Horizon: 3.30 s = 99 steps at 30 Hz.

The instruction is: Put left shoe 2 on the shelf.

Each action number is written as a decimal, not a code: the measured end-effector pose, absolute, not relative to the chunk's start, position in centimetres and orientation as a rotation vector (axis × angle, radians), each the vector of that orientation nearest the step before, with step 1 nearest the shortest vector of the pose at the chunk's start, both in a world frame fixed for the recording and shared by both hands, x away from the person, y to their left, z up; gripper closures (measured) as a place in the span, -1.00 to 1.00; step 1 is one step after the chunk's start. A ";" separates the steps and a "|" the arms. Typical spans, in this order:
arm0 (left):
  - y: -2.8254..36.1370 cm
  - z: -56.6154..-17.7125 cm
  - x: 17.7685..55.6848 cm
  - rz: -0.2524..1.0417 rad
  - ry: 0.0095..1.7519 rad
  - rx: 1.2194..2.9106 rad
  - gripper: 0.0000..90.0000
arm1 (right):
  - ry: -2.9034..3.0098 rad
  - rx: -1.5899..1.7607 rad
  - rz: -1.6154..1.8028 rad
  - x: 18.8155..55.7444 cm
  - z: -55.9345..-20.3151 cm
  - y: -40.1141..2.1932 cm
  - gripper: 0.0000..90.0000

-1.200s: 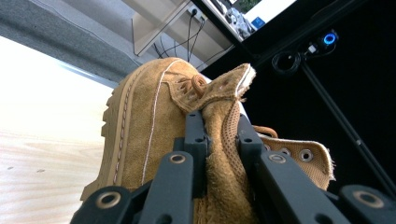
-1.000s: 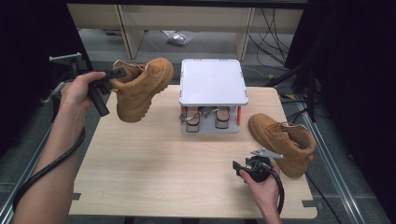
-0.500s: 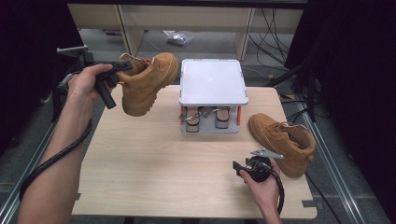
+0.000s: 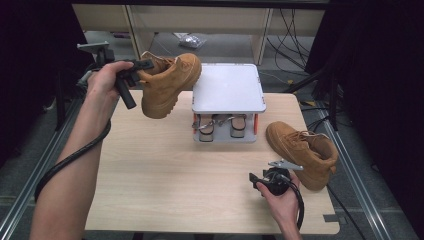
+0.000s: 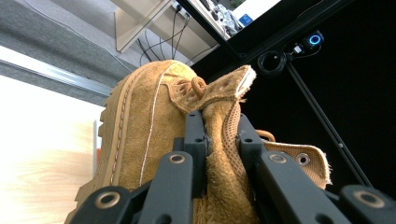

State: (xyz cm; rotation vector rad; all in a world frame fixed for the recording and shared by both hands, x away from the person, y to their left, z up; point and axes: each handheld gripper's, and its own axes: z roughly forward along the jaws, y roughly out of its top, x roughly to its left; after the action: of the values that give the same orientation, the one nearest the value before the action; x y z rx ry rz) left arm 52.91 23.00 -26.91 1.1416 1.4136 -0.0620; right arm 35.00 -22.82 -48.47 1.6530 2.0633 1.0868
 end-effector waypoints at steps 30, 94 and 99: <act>15.5 -26.7 56.9 -0.081 1.417 1.189 0.75 | 2.056 1.666 1.075 35.2 -48.8 -22.9 -0.06; 16.0 -36.4 51.0 0.261 1.206 1.543 0.98 | 2.113 1.248 1.331 47.2 -36.7 -7.1 0.99; 15.2 -36.4 51.1 0.253 1.196 1.550 0.99 | 2.098 1.258 1.333 47.3 -36.7 -7.6 0.99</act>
State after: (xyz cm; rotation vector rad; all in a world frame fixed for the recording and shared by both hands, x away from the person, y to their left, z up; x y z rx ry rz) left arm 51.06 15.18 -36.39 1.5502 1.1964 0.2531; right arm 47.30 -7.57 -36.66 1.2582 2.0982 1.3334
